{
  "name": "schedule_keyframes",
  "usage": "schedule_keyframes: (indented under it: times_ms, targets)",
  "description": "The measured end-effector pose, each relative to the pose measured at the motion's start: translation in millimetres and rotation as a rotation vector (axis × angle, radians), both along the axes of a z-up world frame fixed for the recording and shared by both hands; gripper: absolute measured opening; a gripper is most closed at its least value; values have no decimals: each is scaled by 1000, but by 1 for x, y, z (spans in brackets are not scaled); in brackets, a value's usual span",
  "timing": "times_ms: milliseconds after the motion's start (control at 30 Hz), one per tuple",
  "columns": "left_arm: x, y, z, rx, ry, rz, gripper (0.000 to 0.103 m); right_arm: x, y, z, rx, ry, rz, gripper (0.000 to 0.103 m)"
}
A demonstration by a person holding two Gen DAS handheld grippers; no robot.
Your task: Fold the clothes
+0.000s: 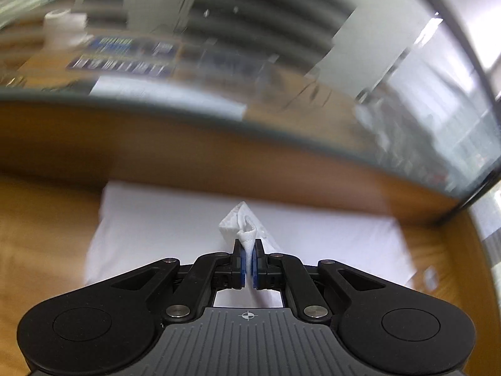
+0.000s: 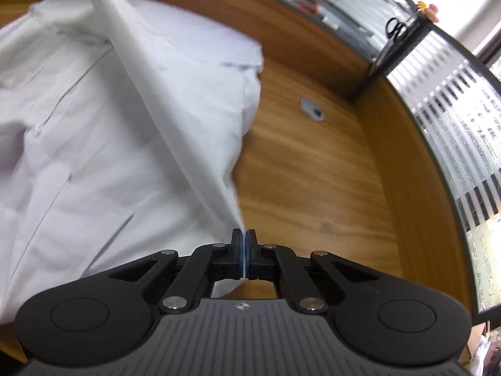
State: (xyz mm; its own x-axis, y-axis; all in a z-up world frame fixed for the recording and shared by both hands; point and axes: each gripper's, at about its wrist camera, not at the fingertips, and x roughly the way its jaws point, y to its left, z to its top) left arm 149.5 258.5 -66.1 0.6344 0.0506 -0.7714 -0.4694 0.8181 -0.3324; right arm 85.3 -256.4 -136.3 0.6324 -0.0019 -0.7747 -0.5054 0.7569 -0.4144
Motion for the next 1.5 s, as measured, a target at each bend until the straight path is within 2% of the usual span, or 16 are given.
schedule_keyframes:
  times_ms: [200,267,333,467,533,667,767,867,1033,1133,1233,1300,1467,1500]
  targets:
    - [-18,-2,-38,60,104,-28,7,-9,4,-14,-34,66,49,4]
    - [-20,-2,-40,66,102,-33,7,-2,2,-8,-9,95,52,6]
    - [-20,-5,-37,59,75,-33,7,6,-5,5,62,128,34,7]
    - [-36,-6,-16,45,-24,-44,7,17,-19,32,204,146,-9,18]
    - [-41,-13,-7,74,-53,-53,7,22,-22,41,255,139,-24,25]
    - [-57,-13,-17,115,-22,-51,7,25,-17,37,282,158,-37,25]
    - [-66,-7,-40,100,39,-30,8,28,-11,32,285,176,-34,26]
    - [-79,4,-52,94,57,-10,8,38,-3,34,298,189,-25,26]
    - [-92,-5,-47,124,34,-3,8,75,3,48,427,178,-71,25]
    - [-97,-9,-44,149,24,-10,9,108,9,51,464,155,-82,25]
    - [-93,-7,-46,166,40,-25,9,142,16,47,447,160,-82,25]
    - [-91,-7,-49,166,48,-26,9,157,21,42,470,180,-68,25]
    - [-88,-9,-57,170,66,-16,9,181,32,17,394,231,-61,25]
    - [-87,-9,-59,175,69,-16,9,183,28,16,403,240,-73,25]
